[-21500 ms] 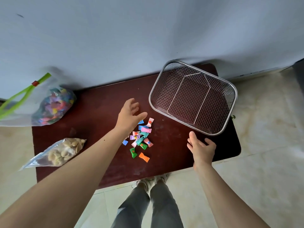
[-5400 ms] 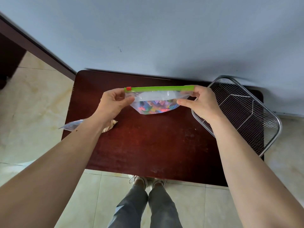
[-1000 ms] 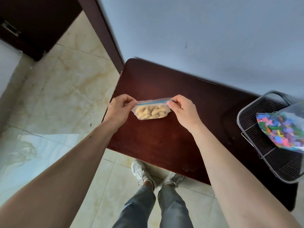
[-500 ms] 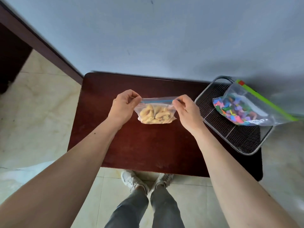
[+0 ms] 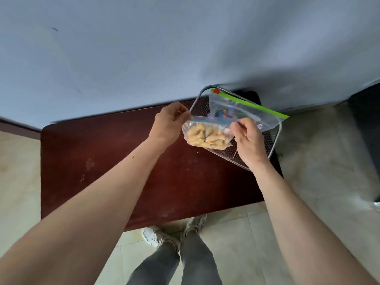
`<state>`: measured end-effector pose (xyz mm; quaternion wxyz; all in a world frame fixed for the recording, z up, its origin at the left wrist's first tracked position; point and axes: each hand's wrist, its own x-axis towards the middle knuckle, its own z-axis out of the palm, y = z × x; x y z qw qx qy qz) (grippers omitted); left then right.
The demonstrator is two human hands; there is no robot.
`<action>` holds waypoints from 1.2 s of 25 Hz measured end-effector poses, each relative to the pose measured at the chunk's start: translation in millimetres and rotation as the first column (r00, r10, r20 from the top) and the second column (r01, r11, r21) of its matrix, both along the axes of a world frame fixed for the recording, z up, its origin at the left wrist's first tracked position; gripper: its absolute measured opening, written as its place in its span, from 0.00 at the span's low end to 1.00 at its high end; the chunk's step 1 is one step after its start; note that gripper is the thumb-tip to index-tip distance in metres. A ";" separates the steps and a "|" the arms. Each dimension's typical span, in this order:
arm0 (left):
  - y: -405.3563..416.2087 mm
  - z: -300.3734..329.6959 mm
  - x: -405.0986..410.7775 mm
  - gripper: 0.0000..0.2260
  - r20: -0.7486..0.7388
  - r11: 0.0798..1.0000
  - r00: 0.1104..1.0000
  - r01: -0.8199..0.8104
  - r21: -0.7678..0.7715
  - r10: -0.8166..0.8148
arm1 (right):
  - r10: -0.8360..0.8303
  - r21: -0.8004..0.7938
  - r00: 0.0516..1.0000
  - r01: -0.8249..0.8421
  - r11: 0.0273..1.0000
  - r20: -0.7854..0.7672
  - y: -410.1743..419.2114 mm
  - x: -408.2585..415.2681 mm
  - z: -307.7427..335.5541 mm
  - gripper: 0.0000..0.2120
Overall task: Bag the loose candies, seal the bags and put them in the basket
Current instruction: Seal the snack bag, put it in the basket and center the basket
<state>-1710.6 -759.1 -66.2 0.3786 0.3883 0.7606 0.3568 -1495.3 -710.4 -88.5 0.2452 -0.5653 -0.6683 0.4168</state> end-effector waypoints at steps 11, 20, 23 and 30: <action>33.0 -38.7 55.9 0.03 -0.050 0.995 0.994 0.094 -0.040 -0.096 | -0.194 -0.103 0.981 0.193 0.976 -0.001 -4.1 48.9 -47.8 0.12; 32.9 -44.8 60.2 0.06 -0.015 0.997 0.998 0.068 -0.023 -0.068 | -0.216 -0.184 0.975 0.203 0.962 -0.054 -6.7 55.4 -54.7 0.10; 27.1 -45.8 55.9 0.11 0.003 1.000 1.000 0.009 -0.006 -0.009 | -0.269 -0.190 0.963 0.258 0.947 -0.032 -10.9 59.1 -51.6 0.16; 4.6 -72.0 45.9 0.29 -0.181 0.975 0.983 -0.049 -0.217 0.009 | -0.642 -0.235 0.696 0.715 0.658 0.320 -36.8 62.6 -45.2 0.24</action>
